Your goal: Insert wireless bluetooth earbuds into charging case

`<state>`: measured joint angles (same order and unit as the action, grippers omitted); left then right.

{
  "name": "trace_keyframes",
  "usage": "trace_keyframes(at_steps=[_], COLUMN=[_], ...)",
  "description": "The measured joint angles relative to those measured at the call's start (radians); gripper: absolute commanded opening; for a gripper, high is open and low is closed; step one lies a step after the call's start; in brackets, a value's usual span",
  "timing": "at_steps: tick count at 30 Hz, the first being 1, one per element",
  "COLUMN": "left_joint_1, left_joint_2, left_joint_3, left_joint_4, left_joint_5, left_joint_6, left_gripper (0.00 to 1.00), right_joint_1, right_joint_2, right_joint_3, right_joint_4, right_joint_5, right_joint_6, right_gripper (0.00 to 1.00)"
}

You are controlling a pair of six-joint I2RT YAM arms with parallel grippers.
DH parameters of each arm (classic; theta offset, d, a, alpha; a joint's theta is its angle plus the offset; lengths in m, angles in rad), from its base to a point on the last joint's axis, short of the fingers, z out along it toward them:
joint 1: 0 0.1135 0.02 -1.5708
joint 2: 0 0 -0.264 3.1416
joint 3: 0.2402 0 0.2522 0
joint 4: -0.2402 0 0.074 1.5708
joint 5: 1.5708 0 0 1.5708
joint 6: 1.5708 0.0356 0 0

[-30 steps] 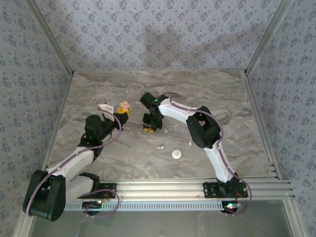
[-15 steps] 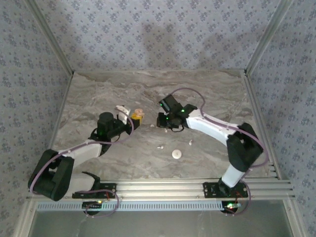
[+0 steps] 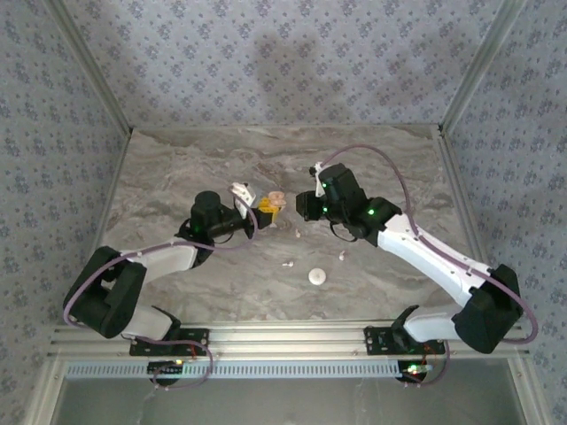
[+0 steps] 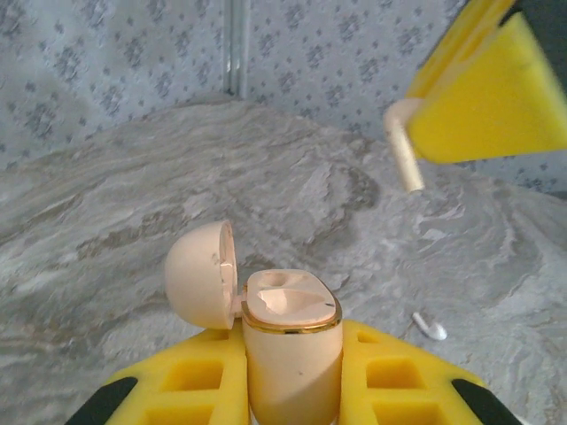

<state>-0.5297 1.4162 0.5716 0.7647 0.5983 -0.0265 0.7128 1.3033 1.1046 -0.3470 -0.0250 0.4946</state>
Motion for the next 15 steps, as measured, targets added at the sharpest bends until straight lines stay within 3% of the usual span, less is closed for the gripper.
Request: trace_keyframes(at_steps=[15], left_joint_1=[-0.03], left_joint_2=[0.013], left_joint_3=[0.028], left_joint_4=[0.055], left_joint_5=[0.027], left_joint_6=[0.012], left_gripper=[0.12], right_joint_1=[-0.015], right_joint_2=[0.0], right_joint_3=[-0.001], right_joint_4=[0.062], right_joint_5=[-0.025], right_joint_6=[-0.074], right_gripper=[0.22])
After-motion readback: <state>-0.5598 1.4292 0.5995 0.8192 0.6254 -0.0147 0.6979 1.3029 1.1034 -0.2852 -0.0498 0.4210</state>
